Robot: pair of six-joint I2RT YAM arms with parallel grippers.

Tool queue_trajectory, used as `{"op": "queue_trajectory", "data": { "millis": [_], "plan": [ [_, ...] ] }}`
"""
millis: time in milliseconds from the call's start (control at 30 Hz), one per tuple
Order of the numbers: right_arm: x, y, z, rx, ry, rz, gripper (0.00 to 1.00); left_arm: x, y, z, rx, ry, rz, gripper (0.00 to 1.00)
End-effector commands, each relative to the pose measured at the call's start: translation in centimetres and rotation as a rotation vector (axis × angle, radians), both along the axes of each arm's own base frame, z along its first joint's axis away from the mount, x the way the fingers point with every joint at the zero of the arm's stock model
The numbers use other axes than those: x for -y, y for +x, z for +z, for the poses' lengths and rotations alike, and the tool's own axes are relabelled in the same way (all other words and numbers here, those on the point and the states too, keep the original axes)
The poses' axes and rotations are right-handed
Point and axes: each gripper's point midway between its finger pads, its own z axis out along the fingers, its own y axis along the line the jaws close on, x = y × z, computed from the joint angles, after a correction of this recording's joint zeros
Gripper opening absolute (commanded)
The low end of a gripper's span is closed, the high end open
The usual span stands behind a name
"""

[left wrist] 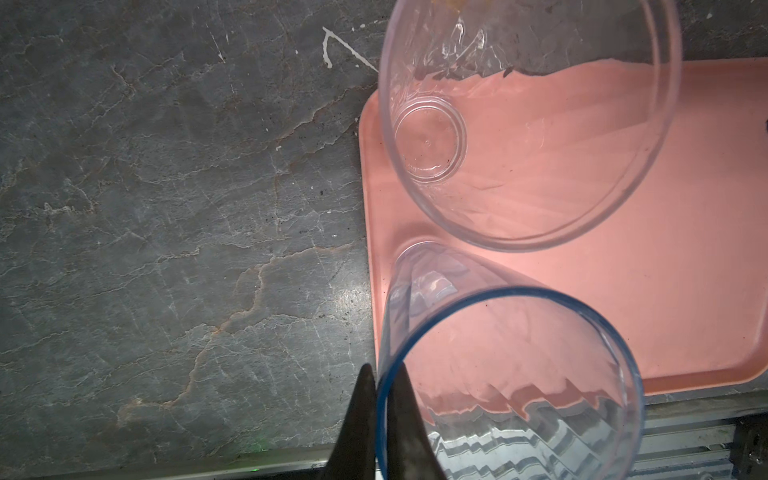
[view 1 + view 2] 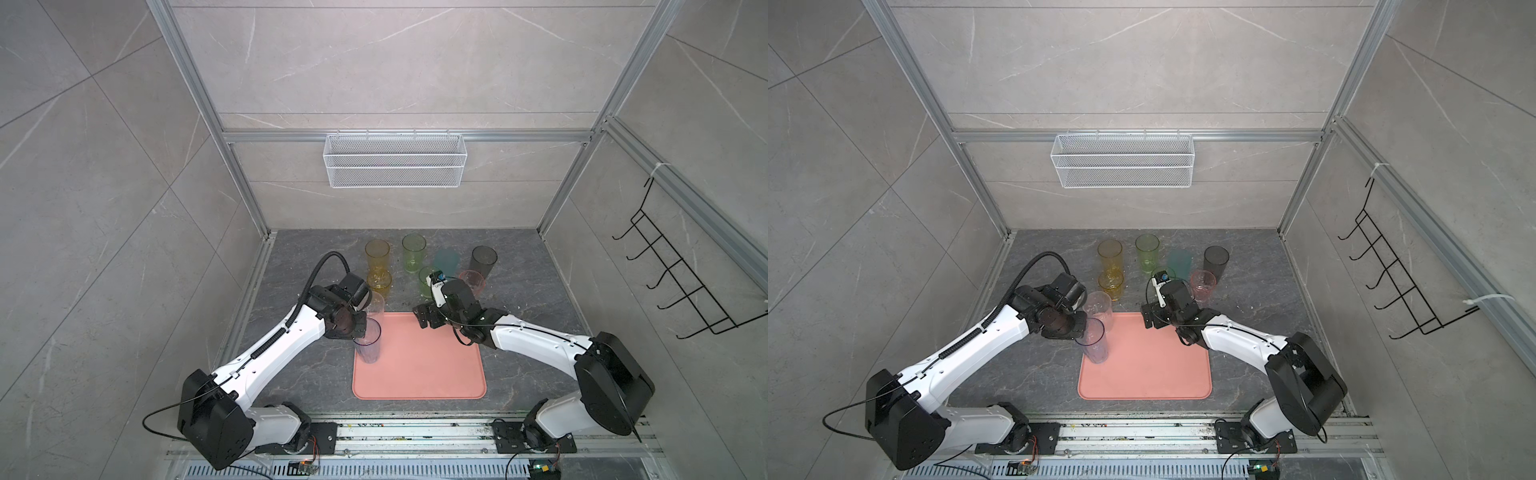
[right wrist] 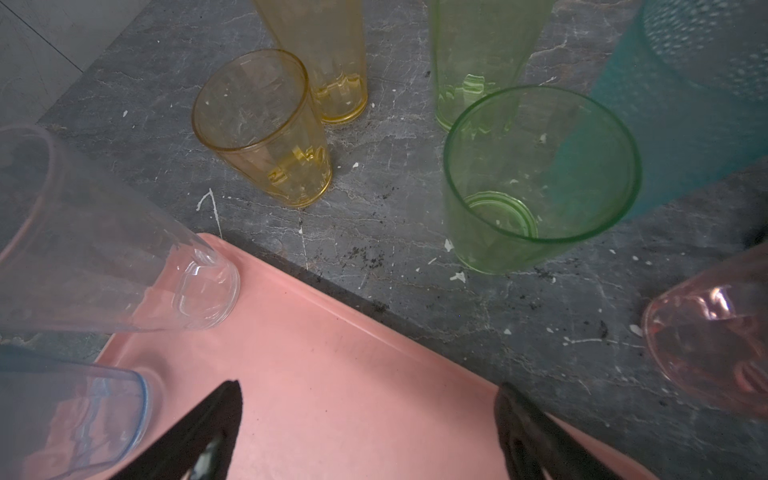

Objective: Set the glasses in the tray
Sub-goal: 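Carry the pale blue cup with the left gripper over the tray, then lower the pale blue cup onto the tray beside the clear cup, release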

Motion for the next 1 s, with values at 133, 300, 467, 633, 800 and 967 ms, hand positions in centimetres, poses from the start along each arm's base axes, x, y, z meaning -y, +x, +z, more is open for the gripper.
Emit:
{"op": "queue_trajectory", "data": {
  "millis": [133, 300, 467, 633, 800, 967],
  "plan": [
    [-0.37, 0.29, 0.78, 0.017, -0.006, 0.003, 0.96, 0.84, 0.89, 0.16, 0.029, -0.014, 0.011, 0.0],
    [-0.38, 0.33, 0.81, 0.017, -0.007, 0.002, 0.96, 1.09, 0.94, -0.05, 0.025, -0.008, 0.006, 0.0],
    [-0.37, 0.35, 0.76, 0.016, -0.008, 0.002, 0.96, 1.33, 1.07, -0.18, 0.024, -0.007, 0.002, 0.0],
    [-0.34, 0.33, 0.74, 0.015, -0.009, 0.002, 0.96, 1.43, 1.22, -0.23, 0.024, 0.001, -0.001, 0.0],
    [-0.41, 0.33, 0.74, 0.015, -0.011, 0.003, 0.96, 1.21, 1.3, -0.32, 0.021, 0.025, 0.0, 0.0],
    [-0.36, 0.35, 0.68, 0.014, -0.014, 0.0, 0.96, 1.19, 1.28, -0.19, 0.019, 0.029, 0.0, 0.02]
  ]
}}
